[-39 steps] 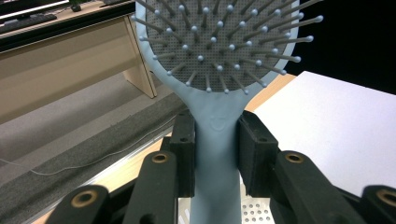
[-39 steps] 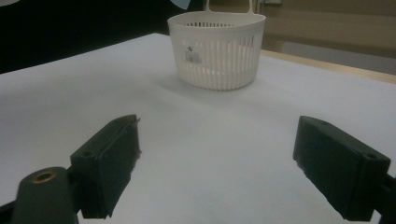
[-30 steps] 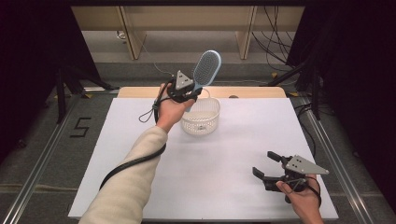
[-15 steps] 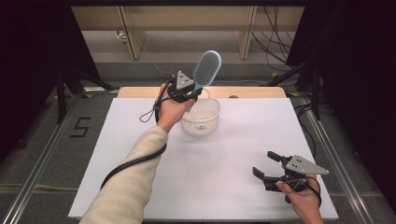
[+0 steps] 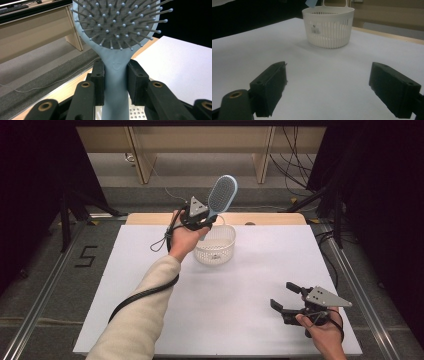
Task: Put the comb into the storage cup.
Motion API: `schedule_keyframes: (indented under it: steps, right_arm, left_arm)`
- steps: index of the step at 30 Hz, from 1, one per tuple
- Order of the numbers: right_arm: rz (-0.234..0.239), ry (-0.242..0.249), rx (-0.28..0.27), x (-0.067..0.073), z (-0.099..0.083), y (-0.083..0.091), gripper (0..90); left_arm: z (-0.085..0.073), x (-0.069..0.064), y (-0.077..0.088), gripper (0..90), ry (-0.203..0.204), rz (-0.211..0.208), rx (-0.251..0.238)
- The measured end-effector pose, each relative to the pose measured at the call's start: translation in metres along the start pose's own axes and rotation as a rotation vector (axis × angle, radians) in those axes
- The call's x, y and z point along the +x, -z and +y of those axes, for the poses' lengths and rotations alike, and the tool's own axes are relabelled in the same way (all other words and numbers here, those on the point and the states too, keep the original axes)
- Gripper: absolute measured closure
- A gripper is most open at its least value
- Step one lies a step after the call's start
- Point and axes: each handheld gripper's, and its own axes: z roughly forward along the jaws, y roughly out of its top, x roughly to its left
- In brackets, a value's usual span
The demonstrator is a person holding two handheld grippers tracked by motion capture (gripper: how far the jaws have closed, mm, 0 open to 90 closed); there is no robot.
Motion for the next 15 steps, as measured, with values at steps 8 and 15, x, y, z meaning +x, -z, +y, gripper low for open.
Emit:
schedule_keyframes:
  steps: [8,15]
  right_arm:
    - [0.001,-0.002,-0.001,-0.0001,-0.0001,0.0000,15.4]
    - [0.001,0.000,-0.001,-0.0001,0.0000,0.0000,15.3]
  left_arm:
    - [0.0000,-0.0006,-0.0017,69.7,-0.001,-0.001,0.002]
    - [0.0000,-0.0003,-0.0024,69.7,-0.002,-0.001,0.002]
